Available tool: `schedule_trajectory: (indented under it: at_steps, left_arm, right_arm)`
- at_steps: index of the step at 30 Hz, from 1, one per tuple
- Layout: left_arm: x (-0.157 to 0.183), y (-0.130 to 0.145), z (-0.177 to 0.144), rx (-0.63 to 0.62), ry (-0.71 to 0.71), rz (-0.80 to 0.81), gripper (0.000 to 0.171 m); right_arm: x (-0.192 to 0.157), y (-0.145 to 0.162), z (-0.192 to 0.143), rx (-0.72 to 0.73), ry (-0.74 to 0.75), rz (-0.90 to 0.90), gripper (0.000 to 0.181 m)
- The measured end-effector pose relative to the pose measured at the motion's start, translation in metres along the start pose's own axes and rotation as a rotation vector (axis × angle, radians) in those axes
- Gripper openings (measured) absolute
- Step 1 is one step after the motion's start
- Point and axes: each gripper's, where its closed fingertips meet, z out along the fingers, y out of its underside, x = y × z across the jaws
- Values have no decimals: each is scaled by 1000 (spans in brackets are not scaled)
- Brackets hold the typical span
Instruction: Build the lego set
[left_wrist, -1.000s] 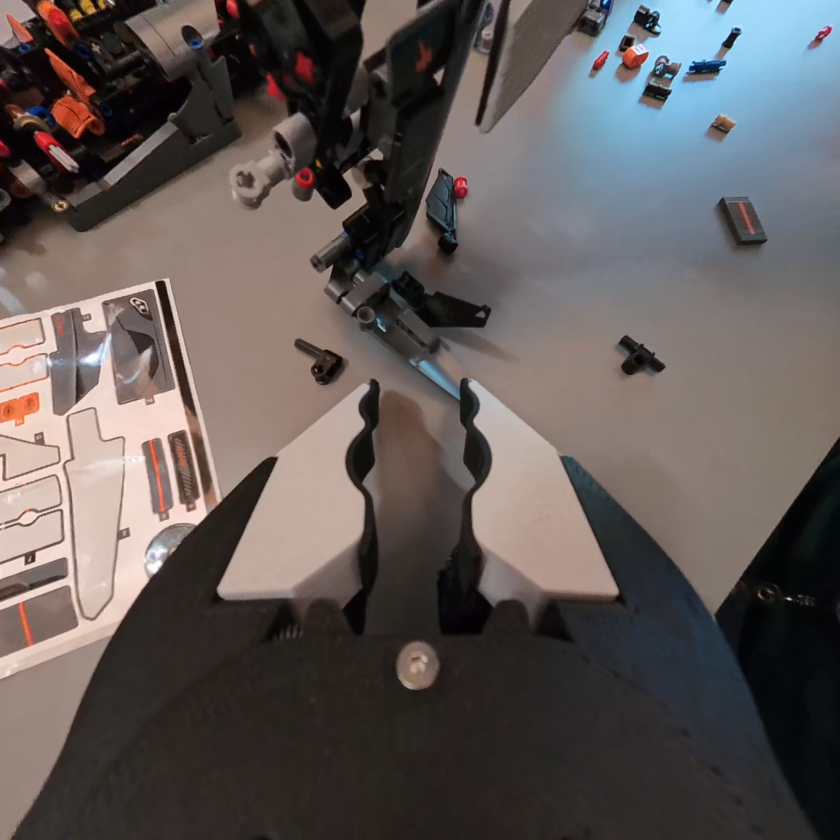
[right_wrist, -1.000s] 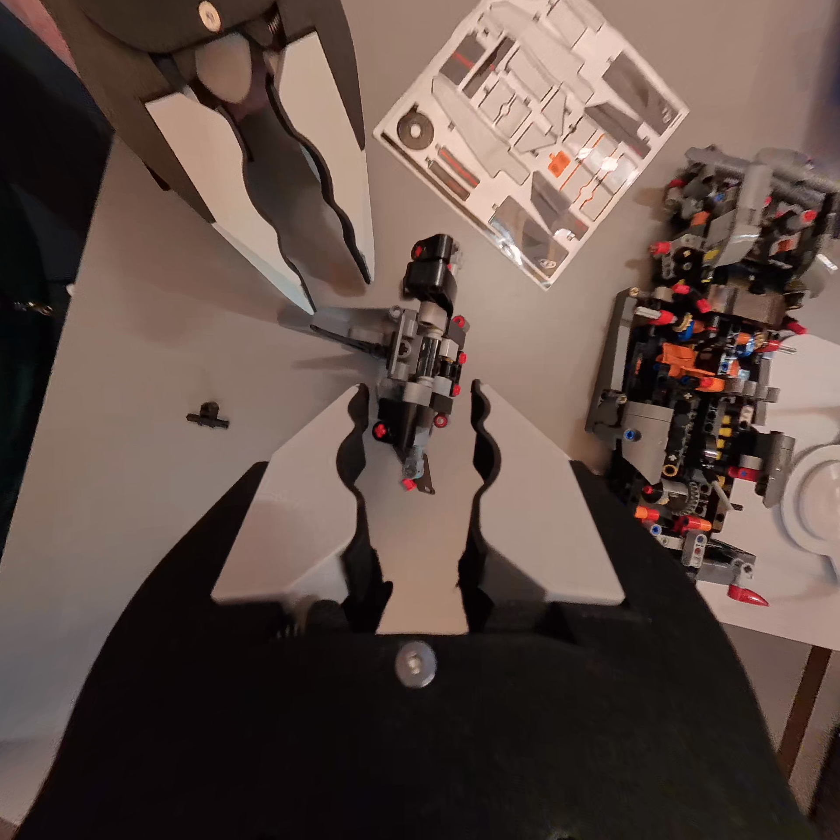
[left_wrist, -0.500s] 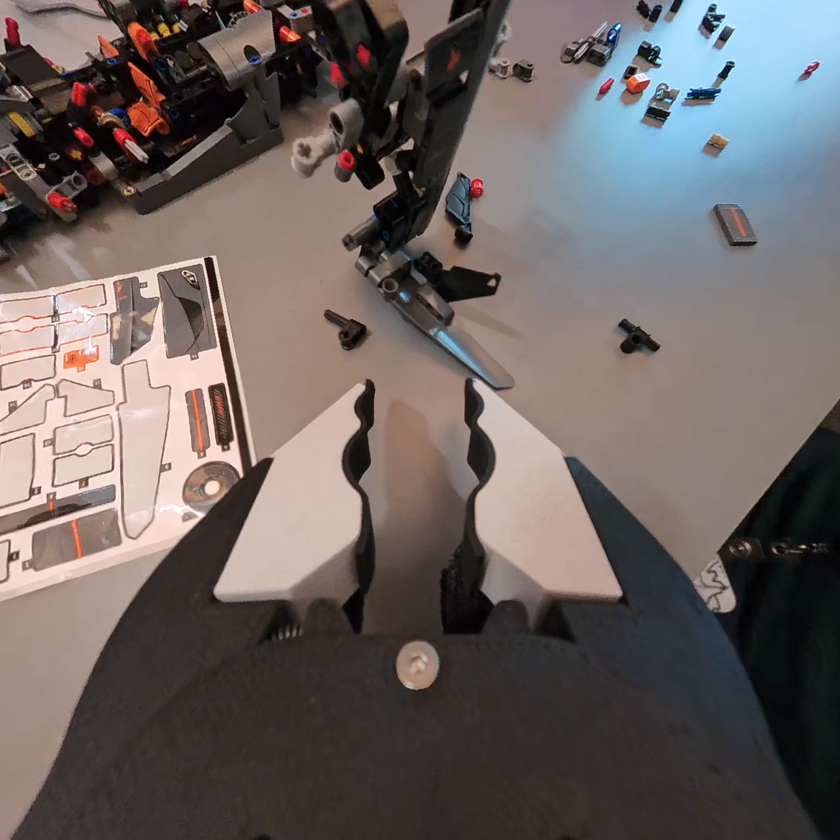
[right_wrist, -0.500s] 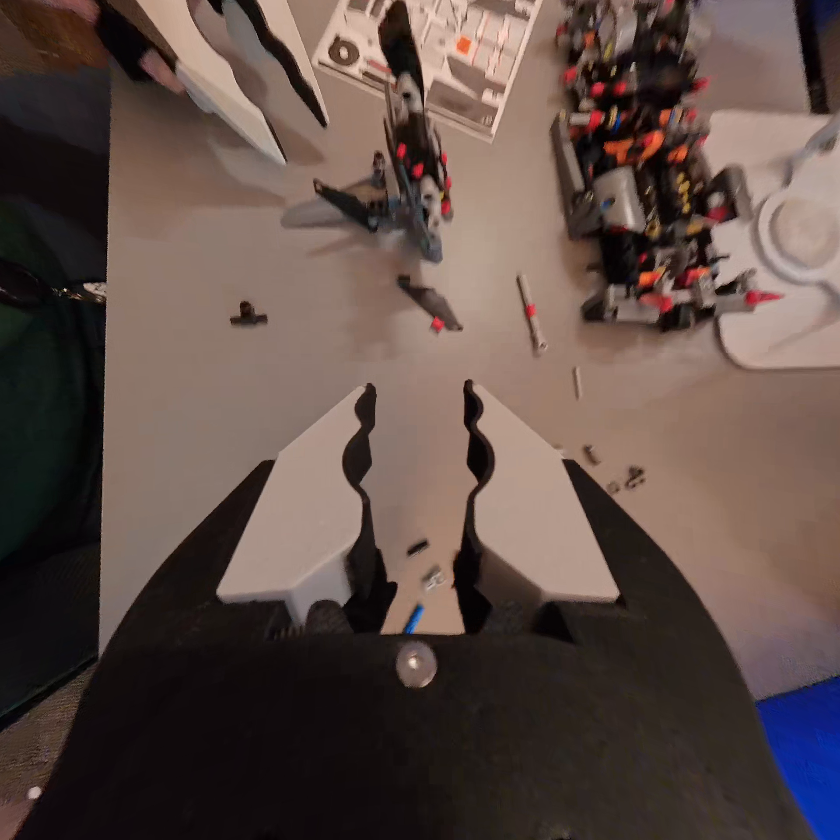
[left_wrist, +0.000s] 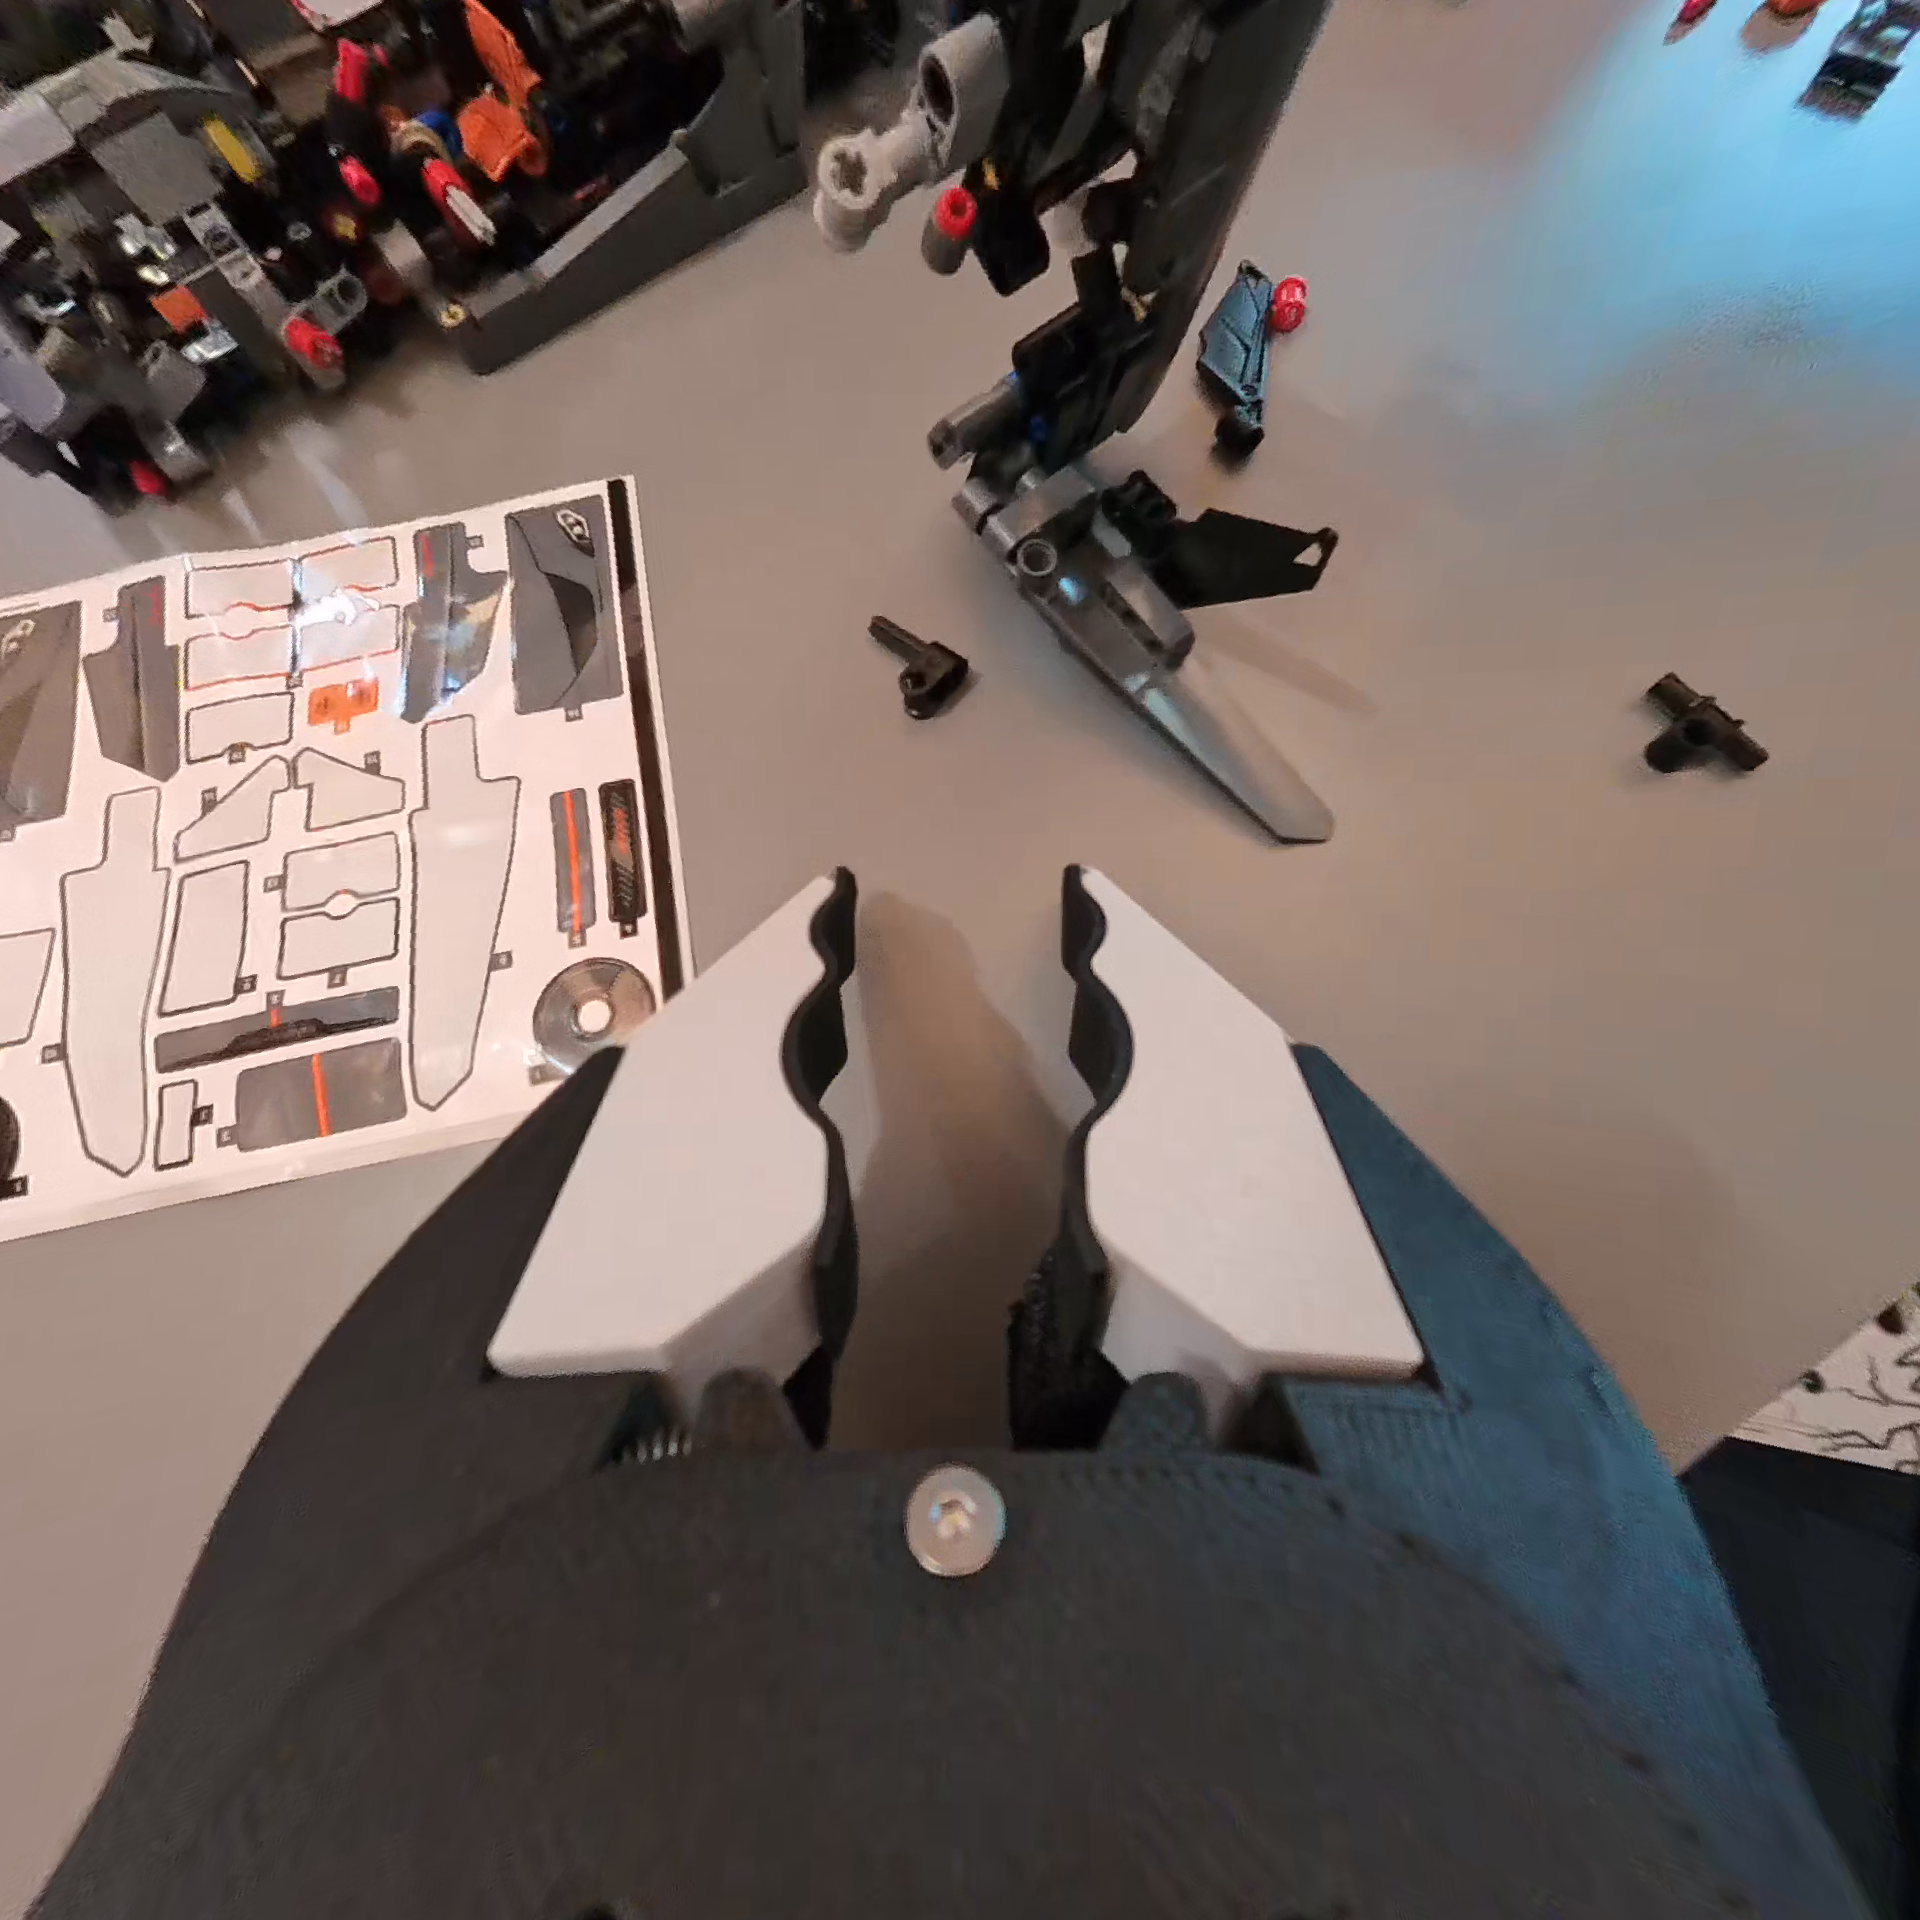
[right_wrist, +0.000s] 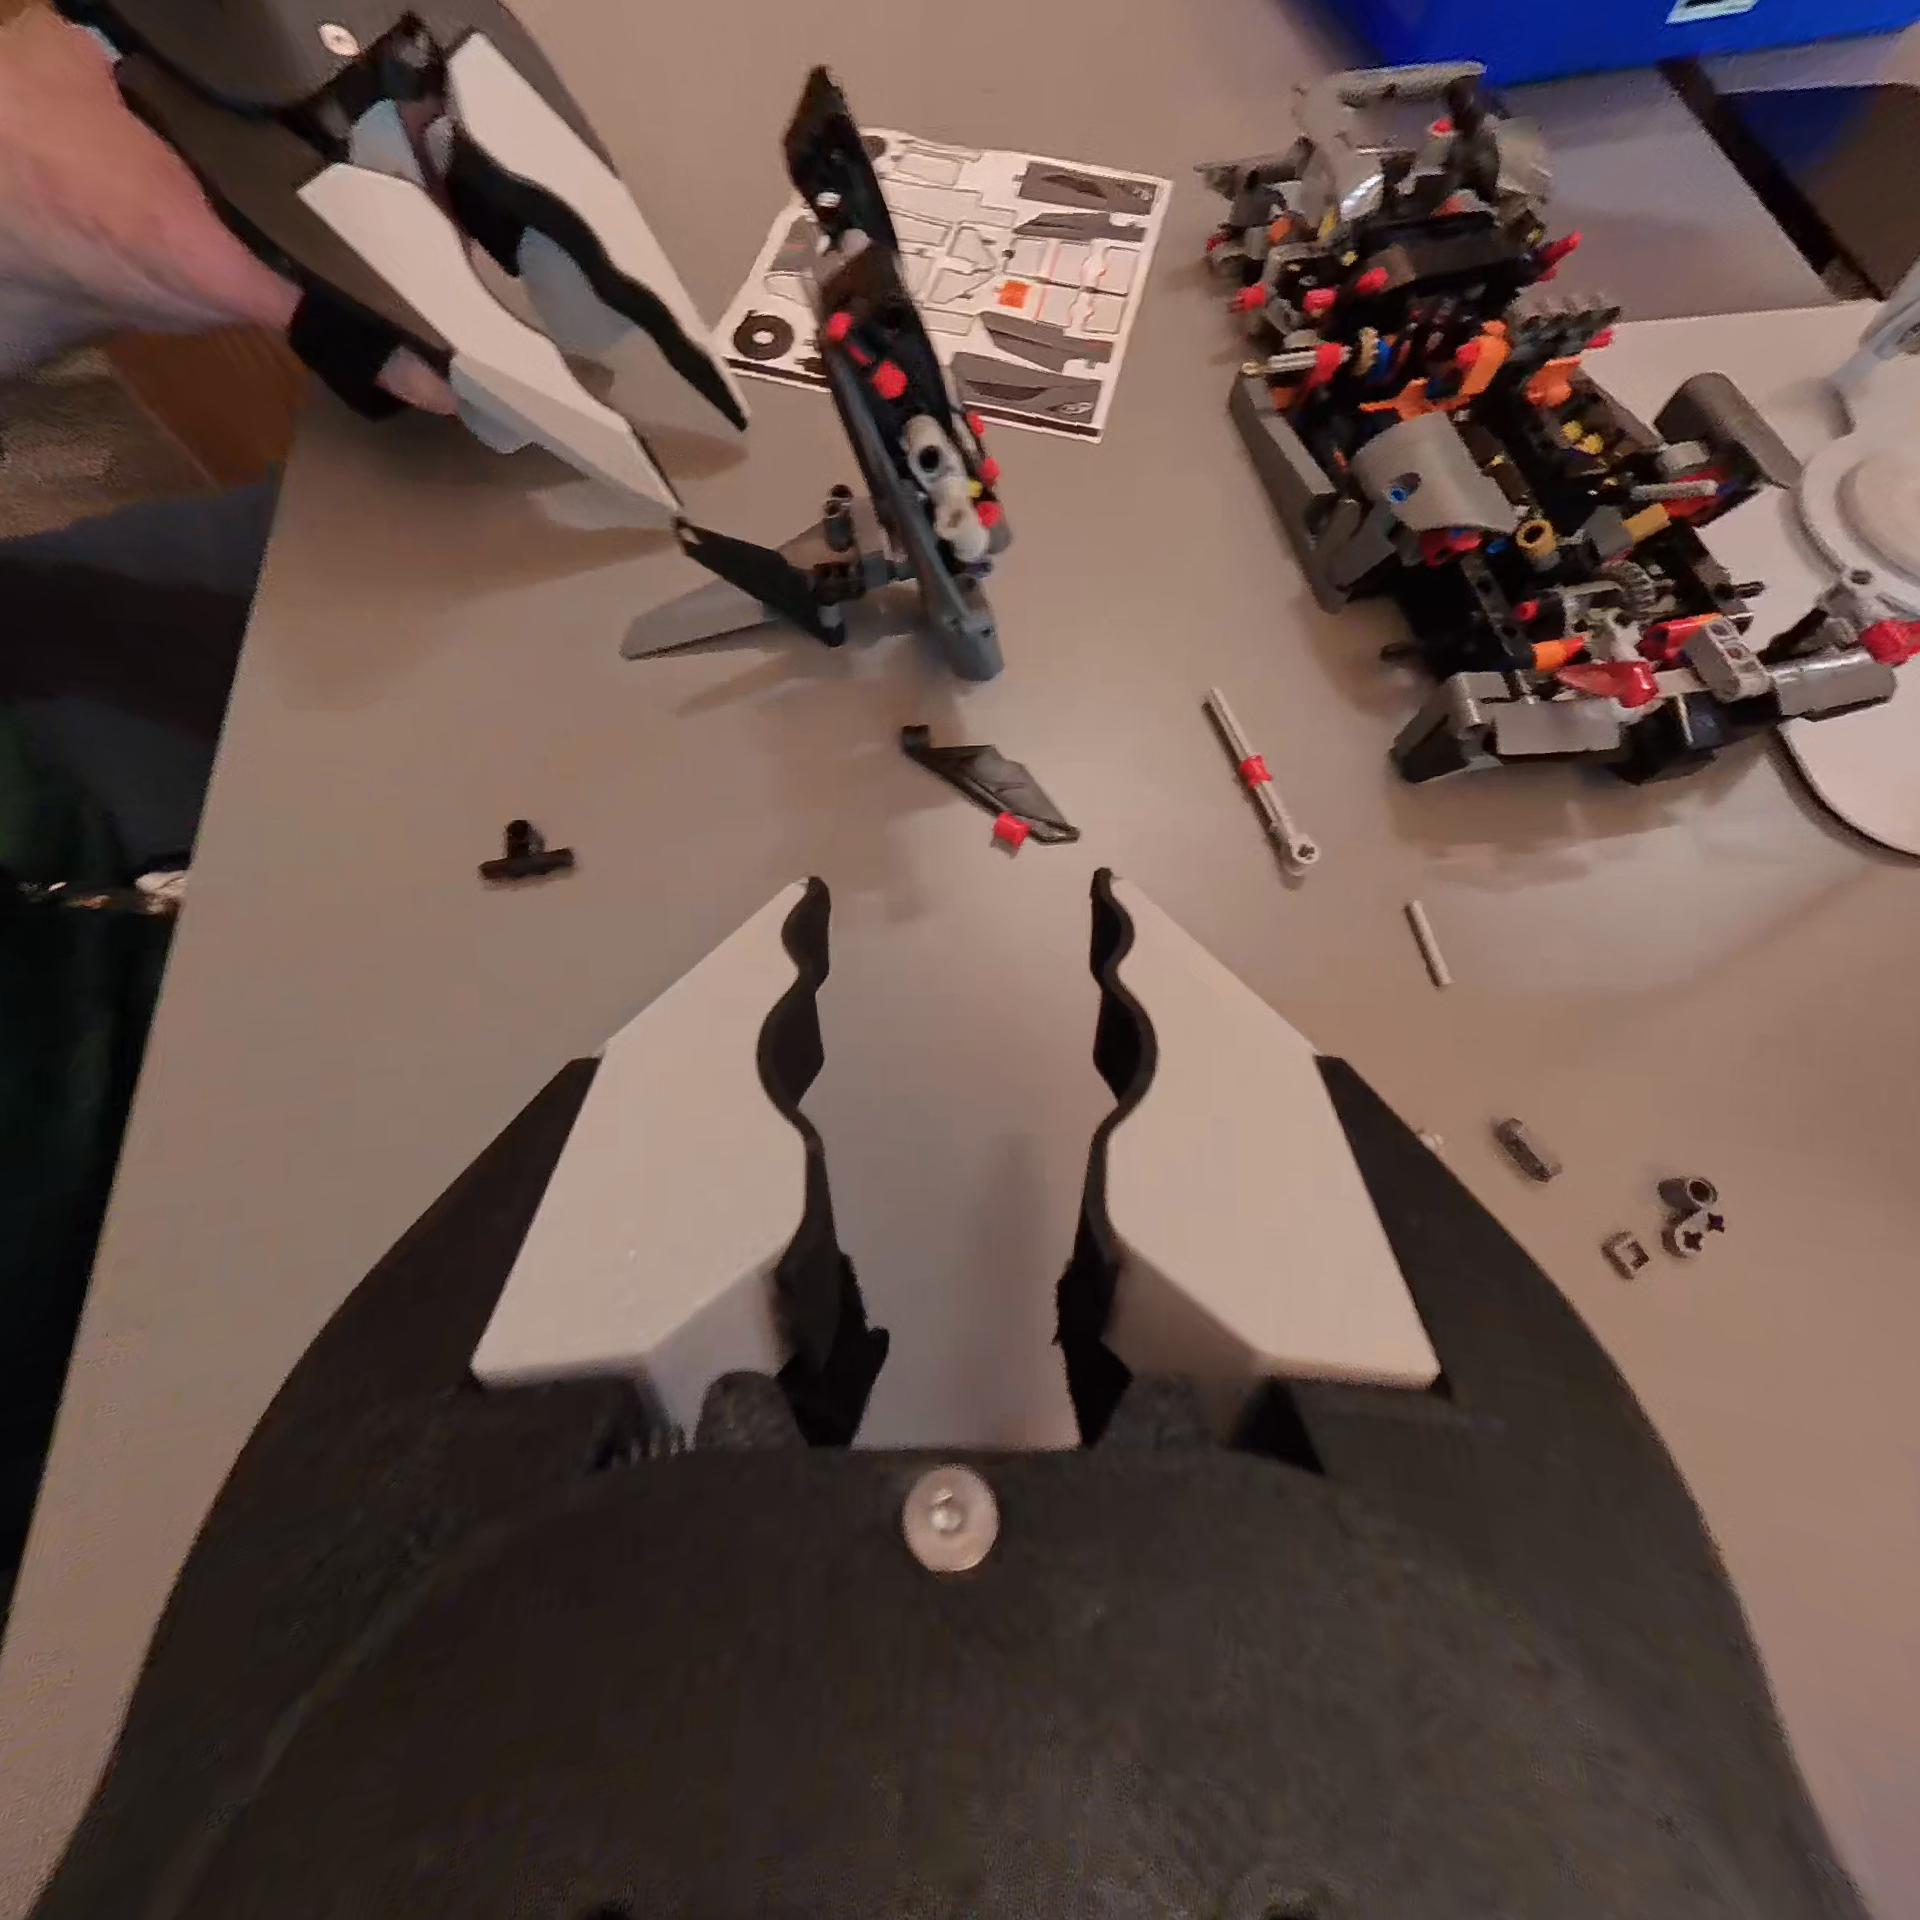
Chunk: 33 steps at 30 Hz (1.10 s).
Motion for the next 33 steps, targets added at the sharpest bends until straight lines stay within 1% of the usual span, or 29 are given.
schedule_trajectory:
  at_steps: [1,3,6,9,14,23,33]
  left_arm:
    - [0,1,1,-9,1,-2,39]
    - [-1,5,4,-39,-1,-7,42]
    - [-5,4,5,-41,0,-36,42]
    - [-6,3,7,-40,1,-34,41]
    - [-8,2,9,-40,3,-40,42]
    - [-10,0,11,-38,-2,-45,41]
    - [-11,0,11,-38,-9,-47,40]
  right_arm:
    - [4,1,2,8,13,4,53]
    - [5,-3,4,47,25,-5,53]
    - [8,-1,6,71,46,-24,54]
    - [15,6,7,73,58,15,58]
    - [15,6,1,118,48,44,58]
    - [17,8,-1,128,63,57,58]
    - [12,3,2,139,50,56,59]
